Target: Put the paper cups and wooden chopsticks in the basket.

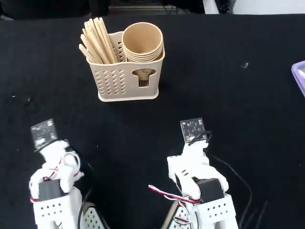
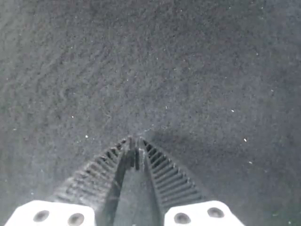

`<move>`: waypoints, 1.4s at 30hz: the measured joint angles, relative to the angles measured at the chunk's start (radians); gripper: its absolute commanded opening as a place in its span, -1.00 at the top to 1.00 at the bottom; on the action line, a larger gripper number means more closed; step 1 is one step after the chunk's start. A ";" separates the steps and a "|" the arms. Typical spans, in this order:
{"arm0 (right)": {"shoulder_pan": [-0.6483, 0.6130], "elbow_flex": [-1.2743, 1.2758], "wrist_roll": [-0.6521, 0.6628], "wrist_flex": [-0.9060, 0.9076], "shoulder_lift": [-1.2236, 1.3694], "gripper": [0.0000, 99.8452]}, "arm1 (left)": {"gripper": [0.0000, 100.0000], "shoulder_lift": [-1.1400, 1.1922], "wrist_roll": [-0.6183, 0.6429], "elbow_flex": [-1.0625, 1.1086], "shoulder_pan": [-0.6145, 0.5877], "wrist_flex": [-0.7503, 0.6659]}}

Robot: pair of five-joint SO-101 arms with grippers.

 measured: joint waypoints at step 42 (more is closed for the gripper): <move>0.091 0.000 0.000 0.005 0.000 0.98 | 0.94 0.000 0.015 0.002 0.061 0.000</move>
